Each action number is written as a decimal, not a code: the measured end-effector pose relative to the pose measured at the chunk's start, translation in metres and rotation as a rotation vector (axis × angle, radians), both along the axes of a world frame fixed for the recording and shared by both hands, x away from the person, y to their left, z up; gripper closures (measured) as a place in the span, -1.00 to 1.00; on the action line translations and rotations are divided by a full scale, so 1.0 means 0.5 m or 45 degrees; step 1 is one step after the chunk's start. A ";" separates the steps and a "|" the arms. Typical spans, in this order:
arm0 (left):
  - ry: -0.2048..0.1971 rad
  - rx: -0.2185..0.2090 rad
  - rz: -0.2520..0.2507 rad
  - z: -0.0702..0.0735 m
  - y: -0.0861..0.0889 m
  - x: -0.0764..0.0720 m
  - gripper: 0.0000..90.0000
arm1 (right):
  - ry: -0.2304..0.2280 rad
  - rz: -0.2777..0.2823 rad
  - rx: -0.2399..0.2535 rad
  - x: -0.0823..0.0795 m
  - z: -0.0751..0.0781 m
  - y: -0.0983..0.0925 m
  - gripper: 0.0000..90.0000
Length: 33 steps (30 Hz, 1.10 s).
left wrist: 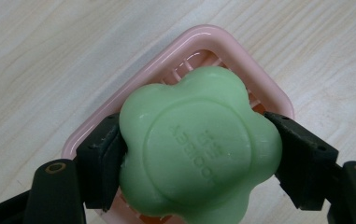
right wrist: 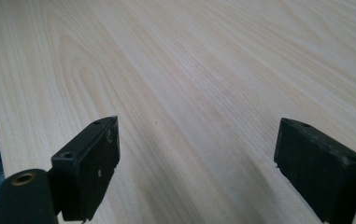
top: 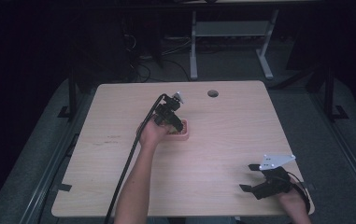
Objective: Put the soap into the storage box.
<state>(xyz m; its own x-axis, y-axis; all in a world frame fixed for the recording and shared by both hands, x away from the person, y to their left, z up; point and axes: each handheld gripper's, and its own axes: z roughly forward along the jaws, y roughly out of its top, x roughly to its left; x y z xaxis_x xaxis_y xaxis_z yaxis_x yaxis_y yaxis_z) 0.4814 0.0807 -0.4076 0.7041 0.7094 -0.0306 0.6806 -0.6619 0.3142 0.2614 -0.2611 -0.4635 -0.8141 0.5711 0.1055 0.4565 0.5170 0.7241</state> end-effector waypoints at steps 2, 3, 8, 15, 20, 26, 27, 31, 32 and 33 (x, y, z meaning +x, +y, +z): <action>0.008 -0.001 0.003 -0.003 0.000 0.002 -0.42 | -0.001 0.002 -0.001 0.000 0.000 0.000 -0.69; 0.011 0.003 0.004 -0.007 -0.001 0.003 -0.42 | -0.001 0.001 -0.001 0.000 0.000 0.000 -0.69; 0.028 -0.005 0.033 -0.026 0.001 0.004 -0.42 | 0.004 -0.002 0.001 0.000 0.000 -0.001 -0.69; 0.042 0.001 0.050 -0.036 0.006 0.006 -0.42 | 0.005 -0.002 -0.001 0.000 -0.001 0.000 -0.69; 0.029 0.003 0.043 -0.031 0.008 0.006 -0.42 | 0.002 0.001 0.003 0.000 -0.001 0.000 -0.69; 0.022 -0.011 0.037 -0.026 0.009 0.004 -0.43 | 0.005 -0.001 -0.001 0.000 -0.001 0.000 -0.69; 0.020 -0.014 0.036 -0.025 0.010 0.004 -0.43 | 0.004 -0.001 -0.001 0.000 -0.001 0.000 -0.69; 0.004 -0.004 0.016 -0.016 0.012 0.001 -0.43 | 0.006 0.000 0.000 0.001 -0.001 0.000 -0.69; 0.000 -0.006 0.017 -0.014 0.012 -0.001 -0.45 | 0.003 0.002 0.000 0.001 -0.001 0.000 -0.69; -0.005 -0.007 0.012 -0.012 0.012 -0.002 -0.46 | 0.004 0.000 0.001 0.001 0.000 0.001 -0.69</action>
